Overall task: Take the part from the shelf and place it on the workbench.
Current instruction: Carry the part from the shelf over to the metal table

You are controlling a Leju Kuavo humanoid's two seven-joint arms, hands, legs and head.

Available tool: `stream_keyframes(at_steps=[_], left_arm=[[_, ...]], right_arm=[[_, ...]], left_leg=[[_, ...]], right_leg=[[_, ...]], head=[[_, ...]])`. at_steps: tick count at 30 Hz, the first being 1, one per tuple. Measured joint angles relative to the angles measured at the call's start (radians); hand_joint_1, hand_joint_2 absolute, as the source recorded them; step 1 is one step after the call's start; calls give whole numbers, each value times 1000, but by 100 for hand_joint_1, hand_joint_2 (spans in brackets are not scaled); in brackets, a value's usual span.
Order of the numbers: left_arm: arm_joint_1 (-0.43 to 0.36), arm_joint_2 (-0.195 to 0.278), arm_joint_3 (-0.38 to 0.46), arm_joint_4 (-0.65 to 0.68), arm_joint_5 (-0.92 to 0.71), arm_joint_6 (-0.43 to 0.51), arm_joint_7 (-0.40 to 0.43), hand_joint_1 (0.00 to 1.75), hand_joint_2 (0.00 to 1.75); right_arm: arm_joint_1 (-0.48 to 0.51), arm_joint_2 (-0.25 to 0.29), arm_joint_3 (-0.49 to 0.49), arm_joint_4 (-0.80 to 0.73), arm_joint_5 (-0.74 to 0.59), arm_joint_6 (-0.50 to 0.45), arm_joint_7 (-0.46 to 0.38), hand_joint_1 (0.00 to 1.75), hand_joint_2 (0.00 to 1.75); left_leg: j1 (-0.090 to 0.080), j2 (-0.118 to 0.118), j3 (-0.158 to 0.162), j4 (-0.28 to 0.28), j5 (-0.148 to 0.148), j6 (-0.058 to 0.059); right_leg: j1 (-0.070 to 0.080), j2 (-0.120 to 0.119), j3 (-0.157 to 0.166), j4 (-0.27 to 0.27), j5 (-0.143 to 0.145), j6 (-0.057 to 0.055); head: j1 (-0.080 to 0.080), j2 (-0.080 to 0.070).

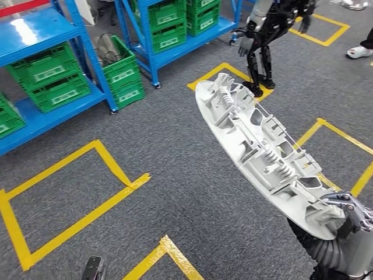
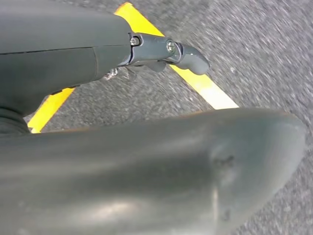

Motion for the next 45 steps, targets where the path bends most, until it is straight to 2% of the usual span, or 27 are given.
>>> stream_keyframes(at_steps=[2, 4, 5, 7, 9, 10, 11, 12, 14, 16, 17, 19, 21, 23, 25, 26, 27, 29, 31, 33, 35, 37, 39, 41, 42, 43, 45], left_arm=[[-3, 3, 0, 0, -1, 0, 0, 0, 0], [-5, 3, 0, 0, -1, 0, 0, 0, 0], [-6, 2, 0, -1, -2, 0, 0, 0, 0], [-7, 1, 0, -1, -4, 1, 0, 0, 0], [-6, 2, 0, -2, -6, 1, 0, 0, 0], [-4, 2, 0, -2, -7, 1, 0, 0, 0], [-4, 1, 0, -2, -7, 1, 0, 0, 0], [-4, 1, 0, -2, -7, 0, 0, 0, 0], [-6, -1, 0, -2, -7, -1, 0, 0, 0], [-9, 0, 1, -2, -7, -2, 0, 0, 0], [-10, 1, 2, -2, -7, -2, 0, 0, 0], [-11, 2, 5, -2, -6, -3, 0, 0, 0], [-12, 2, 10, -2, -4, -3, 0, 0, 0], [-12, 2, 13, -2, -4, -3, 0, 0, 0], [-10, 2, 15, -2, -6, -3, 0, 0, 0], [-9, 3, 16, -2, -7, -3, 0, 0, 0], [-8, 4, 17, -2, -9, -3, 0, 0, 0], [-7, 5, 17, -2, -13, -2, -1, 0, 0], [-9, 8, 17, -2, -17, -1, -1, 0, 0], [-10, 10, 17, -2, -18, 0, -1, 0, 0], [-12, 8, 18, -2, -18, 0, -1, 0, 0], [-13, 7, 18, -2, -18, 0, -1, 0, 0], [-12, 8, 18, -3, -19, 1, 0, 0, 0], [-8, 8, 18, -3, -23, 1, 2, 0, 0], [-9, 8, 18, -3, -26, 1, 3, 0, 0], [-11, 8, 18, -3, -28, 1, 3, 0, 0], [-18, 8, 18, -3, -30, 1, 3, 0, 0]], right_arm=[[0, 1, 0, -1, 0, 0, 0, 175, 175], [2, 1, 0, -2, 0, -1, 0, 175, 175], [4, 2, 0, -3, 0, -1, 0, 175, 175], [2, 2, 0, -4, 1, -1, -1, 175, 175], [-1, 3, 0, -5, 2, -1, -2, 175, 175], [-2, 3, 0, -5, 2, -1, -2, 175, 175], [-1, 3, 0, -5, 3, -1, -3, 175, 175], [-1, 3, 0, -4, 3, -1, -2, 175, 175], [-3, 3, 0, -4, 3, -1, -3, 175, 175], [-7, 3, 0, -4, 3, -1, -3, 175, 175], [-9, 3, 1, -4, 3, -1, -4, 175, 175], [-10, 3, 1, -4, 2, -1, -4, 175, 175], [-12, 3, 1, -4, 2, -1, -3, 175, 175], [-15, 3, 1, -4, 3, -1, -4, 175, 175], [-17, 3, 1, -4, 3, -1, -4, 175, 175], [-16, 3, 1, -4, 3, -1, -4, 175, 175], [-16, 3, 1, -3, 3, -1, -4, 175, 175], [-14, 3, 1, -4, 4, -1, -4, 175, 175], [-13, 3, 1, -4, 6, -1, -4, 175, 175], [-11, 3, 1, -4, 6, -1, -4, 175, 175], [-5, 3, 0, -4, 6, -1, -4, 175, 175], [-1, 3, 0, -5, 6, -1, -4, 175, 175], [-2, 3, 0, -5, 8, -1, -6, 175, 175], [-1, 3, 0, -5, 11, -1, -7, 175, 175], [0, 3, 0, -5, 13, -1, -8, 175, 175], [1, 3, -1, -5, 14, -1, -8, 175, 175], [0, 3, -2, -5, 16, -1, -8, 175, 175]], left_leg=[[-3, -24, 31, -69, 16, 10], [-4, -10, 32, -81, 20, 6], [-2, 0, 34, -89, 26, 6], [5, 23, 35, -104, 37, 9], [6, 47, 32, -107, 40, 12], [6, 60, 31, -106, 41, 12], [6, 72, 30, -106, 40, 11], [8, 83, 29, -105, 40, 8], [12, 103, 29, -98, 37, -1], [10, 118, 27, -85, 30, -16], [8, 124, 26, -79, 28, -23], [7, 135, 24, -75, 30, -33], [12, 115, 18, -57, 6, -42], [15, 71, -13, 29, -65, -47], [14, 51, -61, 162, -135, -44], [12, 49, -74, 203, -147, -41], [10, 48, -70, 207, -140, -35], [5, 32, -12, 106, -80, -18], [1, -12, 53, -26, -37, 1], [-3, -35, 74, -78, -31, 7], [-4, -16, 74, -88, -21, 5], [0, 8, 73, -100, -5, 11], [1, 36, 68, -104, 4, 15], [0, 64, 62, -102, 6, 16], [-1, 77, 60, -102, 6, 15], [-1, 89, 59, -101, 6, 13], [-2, 111, 61, -98, 2, 7]], right_leg=[[-2, 19, -9, 2, 6, 8], [-6, 37, -19, 1, 13, 22], [-6, 32, -26, 4, 10, 26], [-6, -8, -59, 60, -27, 35], [-11, -54, -116, 183, -92, 45], [-16, -63, -140, 238, -113, 52], [-21, -68, -150, 266, -118, 58], [-25, -72, -141, 256, -105, 63], [-33, -97, -71, 135, -48, 73], [-33, -125, -5, 25, -14, 71], [-31, -131, 5, 7, -12, 65], [-28, -114, -3, 12, -8, 47], [-29, -99, -13, 13, 1, 31], [-29, -84, -26, 11, 10, 16], [-24, -63, -42, 11, 18, 9], [-21, -51, -50, 11, 23, 7], [-18, -38, -56, 11, 28, 7], [-13, -14, -64, 11, 39, 11], [-11, 5, -72, 13, 49, 17], [-15, 23, -80, 12, 60, 29], [-20, 38, -88, 9, 70, 43], [-18, 9, -111, 42, 45, 50], [-16, -44, -160, 152, -25, 56], [-19, -65, -198, 265, -75, 64], [-20, -70, -194, 276, -75, 66], [-21, -75, -170, 249, -59, 67], [-19, -106, -83, 115, -13, 64]], head=[[0, 0], [-1, 0], [0, 0], [4, 0], [8, 0], [9, 0], [8, 0], [9, 0], [9, 0], [8, 0], [8, 0], [7, 0], [7, 0], [6, 0], [6, 0], [6, 0], [6, 0], [6, 0], [7, 0], [8, 0], [7, 0], [11, 0], [15, 0], [16, 0], [16, 0], [16, 0], [16, 0]])
